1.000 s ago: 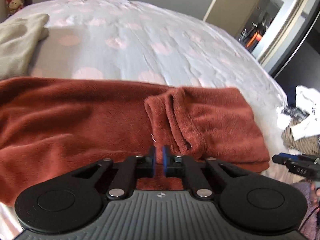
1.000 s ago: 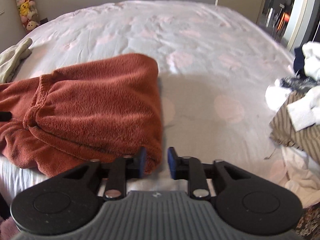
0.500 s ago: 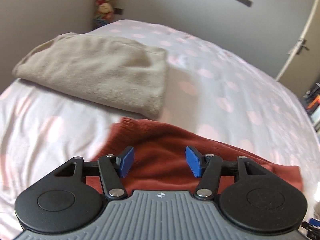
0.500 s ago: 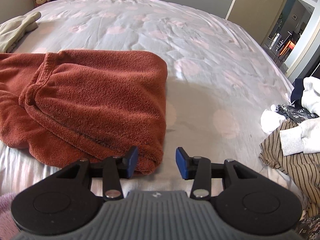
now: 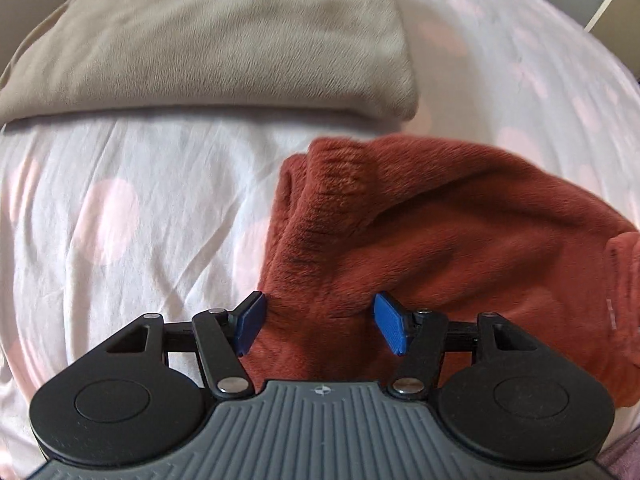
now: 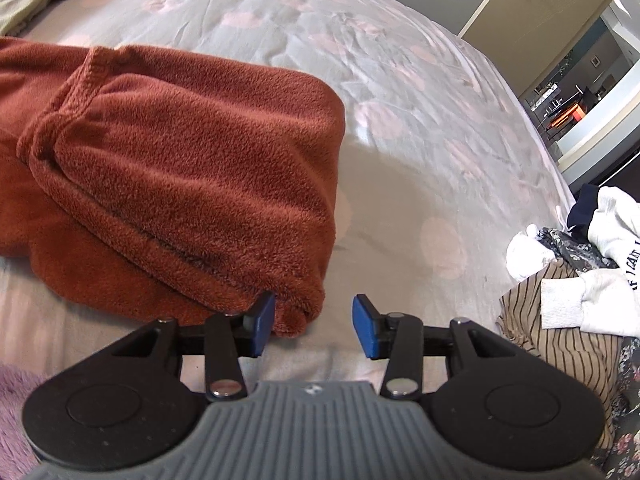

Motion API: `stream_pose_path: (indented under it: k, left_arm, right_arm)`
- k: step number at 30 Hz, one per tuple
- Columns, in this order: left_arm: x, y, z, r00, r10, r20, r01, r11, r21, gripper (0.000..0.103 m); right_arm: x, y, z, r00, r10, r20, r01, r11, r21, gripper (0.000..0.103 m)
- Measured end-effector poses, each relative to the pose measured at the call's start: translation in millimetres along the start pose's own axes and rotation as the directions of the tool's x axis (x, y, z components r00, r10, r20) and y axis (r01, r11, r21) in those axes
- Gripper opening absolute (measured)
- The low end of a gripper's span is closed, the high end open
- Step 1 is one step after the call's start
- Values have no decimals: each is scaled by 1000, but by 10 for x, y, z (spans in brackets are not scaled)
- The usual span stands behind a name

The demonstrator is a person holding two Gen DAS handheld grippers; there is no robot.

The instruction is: Fold clothes

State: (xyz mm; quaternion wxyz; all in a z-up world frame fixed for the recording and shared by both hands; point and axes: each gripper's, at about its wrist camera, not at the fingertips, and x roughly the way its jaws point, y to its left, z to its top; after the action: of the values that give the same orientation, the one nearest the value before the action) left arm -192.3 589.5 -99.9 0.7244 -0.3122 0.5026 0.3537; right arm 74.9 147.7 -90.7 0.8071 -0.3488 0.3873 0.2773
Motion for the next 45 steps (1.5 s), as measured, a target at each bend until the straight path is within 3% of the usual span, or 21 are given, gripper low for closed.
stream_pose_path:
  k: [6,11,13,18,23,26,29,31,37,41,43,45]
  left_arm:
    - [263,72,-54,999,-16,-37,15,999,-42,75]
    - [305,70,-106,999,-18,-34,17,999,-44,76]
    - [293,48,-126,1000,-13,-29,12,999,-32,73]
    - [197,26,-188,999,-44,5,44,999,-28,51]
    - [-25,114,-269,987,-130,94,138,987,-86,42]
    - [-257,138,-306,961,-227,157,246,963,-113,41]
    - [-505,99,-333,923,-324,205,351,930,-108,41]
    - [-685,-37,-318,907,-355,226,378,923,-69,41]
    - [-1158,-675,-117,844,-467,263,476,879,33,41]
    - [-1319,-1182,-37,799,-547,251,543,835,89,41]
    - [-1367,-1454,-3,783,-577,232,563,816,132,41]
    - [-1412,-1748,3,778,-595,204,567,804,181,41]
  right_arm:
    - [41,54,31,1000,-14,-27,13,1000,-27,47]
    - [78,72,55,999,-14,-39,13,999,-35,47]
    - [89,63,57,999,-9,-42,8,1000,-30,47]
    - [84,39,52,999,4,-36,-4,1000,-11,47]
    - [70,23,47,1000,9,-23,-9,1000,0,48]
    - [59,0,45,1000,14,-11,-14,1000,12,48]
    - [61,-29,44,1000,23,-4,-22,999,31,48]
    - [63,-46,49,999,32,2,-32,999,43,48]
    - [29,-168,37,996,87,30,-90,988,123,48]
    - [11,-275,-10,988,136,67,-147,971,191,48]
    - [6,-306,-33,983,162,85,-176,962,210,48]
    - [9,-353,-45,980,177,93,-194,952,236,48]
